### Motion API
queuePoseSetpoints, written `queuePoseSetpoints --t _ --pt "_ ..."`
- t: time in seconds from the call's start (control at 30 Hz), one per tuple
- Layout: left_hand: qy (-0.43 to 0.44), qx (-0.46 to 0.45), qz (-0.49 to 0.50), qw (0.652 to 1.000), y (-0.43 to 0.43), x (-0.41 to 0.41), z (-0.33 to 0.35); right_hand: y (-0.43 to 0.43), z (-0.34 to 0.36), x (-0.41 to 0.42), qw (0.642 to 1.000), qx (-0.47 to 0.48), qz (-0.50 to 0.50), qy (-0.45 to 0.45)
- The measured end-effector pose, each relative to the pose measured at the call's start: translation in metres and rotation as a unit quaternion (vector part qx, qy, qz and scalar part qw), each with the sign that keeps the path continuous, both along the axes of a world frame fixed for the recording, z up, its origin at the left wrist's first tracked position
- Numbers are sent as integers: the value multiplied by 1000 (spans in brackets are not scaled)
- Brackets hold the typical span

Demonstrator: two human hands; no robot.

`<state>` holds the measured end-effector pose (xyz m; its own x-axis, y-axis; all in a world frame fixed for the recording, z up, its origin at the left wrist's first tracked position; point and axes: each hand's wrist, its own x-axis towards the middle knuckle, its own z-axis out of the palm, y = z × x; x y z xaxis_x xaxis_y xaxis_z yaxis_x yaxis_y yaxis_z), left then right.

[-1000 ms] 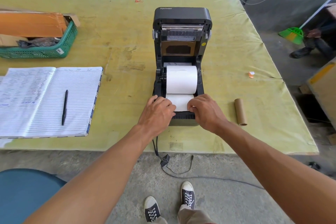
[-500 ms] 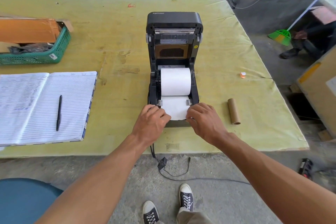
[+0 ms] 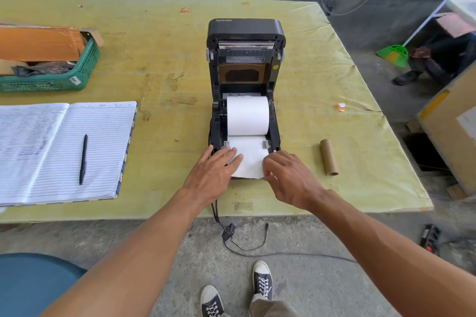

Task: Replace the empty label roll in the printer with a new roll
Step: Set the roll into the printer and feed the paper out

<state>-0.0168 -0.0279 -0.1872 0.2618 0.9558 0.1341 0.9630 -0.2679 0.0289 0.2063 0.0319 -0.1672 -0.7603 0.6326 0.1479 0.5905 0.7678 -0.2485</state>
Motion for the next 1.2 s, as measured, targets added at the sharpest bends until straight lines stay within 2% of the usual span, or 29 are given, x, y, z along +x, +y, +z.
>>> queuePoseSetpoints --t 0.17,0.3,1.2 --pt "-19 -7 5 1000 -5 2 -5 -2 -8 -3 998 31 -34 -53" --pt "-26 5 -10 1000 -8 1 -6 -2 -12 -3 997 71 -18 -19" --pt "12 3 -82 997 -23 -2 -10 -7 -9 5 999 -5 35 -7"
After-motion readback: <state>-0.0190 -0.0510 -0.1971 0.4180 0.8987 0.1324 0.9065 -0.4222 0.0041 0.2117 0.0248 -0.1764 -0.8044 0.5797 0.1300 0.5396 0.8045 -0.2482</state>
